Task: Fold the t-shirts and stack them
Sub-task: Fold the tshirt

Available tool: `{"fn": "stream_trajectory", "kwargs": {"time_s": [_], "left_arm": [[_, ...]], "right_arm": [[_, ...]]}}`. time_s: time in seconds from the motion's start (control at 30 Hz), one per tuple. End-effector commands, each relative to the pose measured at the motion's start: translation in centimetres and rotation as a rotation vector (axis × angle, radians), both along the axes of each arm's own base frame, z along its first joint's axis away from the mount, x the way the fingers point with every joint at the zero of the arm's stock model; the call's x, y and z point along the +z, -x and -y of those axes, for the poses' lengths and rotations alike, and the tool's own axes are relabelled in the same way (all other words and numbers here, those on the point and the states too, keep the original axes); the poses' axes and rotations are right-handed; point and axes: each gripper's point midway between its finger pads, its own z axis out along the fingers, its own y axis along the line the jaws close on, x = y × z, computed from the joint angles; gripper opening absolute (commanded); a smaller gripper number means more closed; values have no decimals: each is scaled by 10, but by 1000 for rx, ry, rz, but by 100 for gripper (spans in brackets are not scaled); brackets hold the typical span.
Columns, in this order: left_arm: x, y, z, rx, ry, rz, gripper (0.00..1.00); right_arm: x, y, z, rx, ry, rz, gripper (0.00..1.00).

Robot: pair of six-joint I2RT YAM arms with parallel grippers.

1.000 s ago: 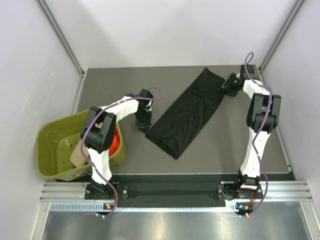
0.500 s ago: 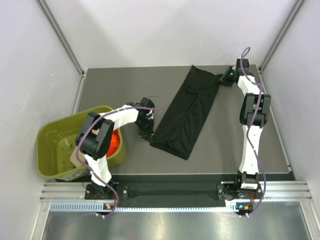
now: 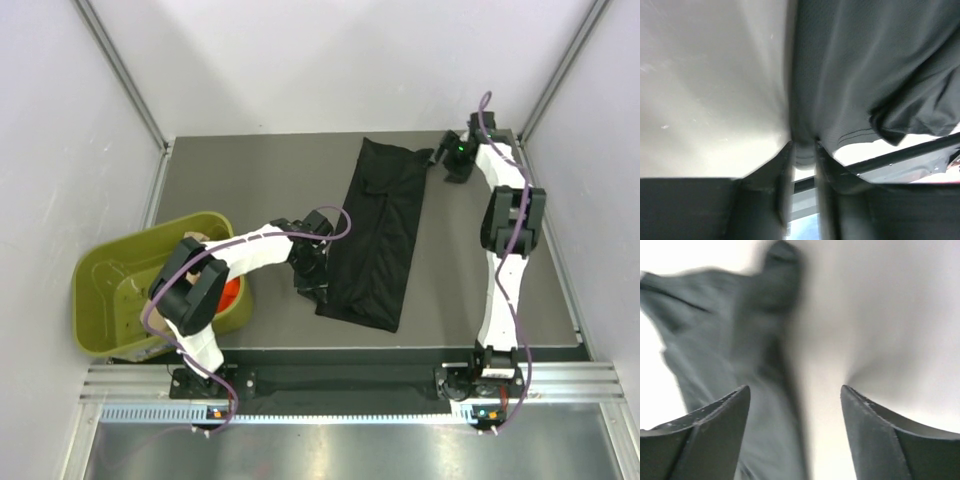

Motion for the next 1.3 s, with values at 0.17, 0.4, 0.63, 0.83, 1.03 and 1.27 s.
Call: {"fn": "stream_trajectory", "kwargs": {"time_s": [0.17, 0.4, 0.63, 0.83, 1.03, 1.27], "left_arm": [[38, -28, 7, -12, 19, 120, 37], [36, -20, -5, -26, 3, 121, 37], [29, -21, -10, -21, 21, 144, 37], [25, -25, -11, -3, 39, 126, 36], [27, -24, -6, 26, 61, 105, 31], [70, -24, 37, -5, 310, 182, 36]], "right_arm": [[88, 128, 63, -15, 227, -97, 80], [82, 246, -17, 174, 101, -139, 82], [54, 349, -86, 365, -26, -160, 73], [24, 414, -119, 432, -111, -181, 63], [14, 436, -141, 488, -145, -190, 50], [8, 440, -148, 523, -37, -198, 49]]}}
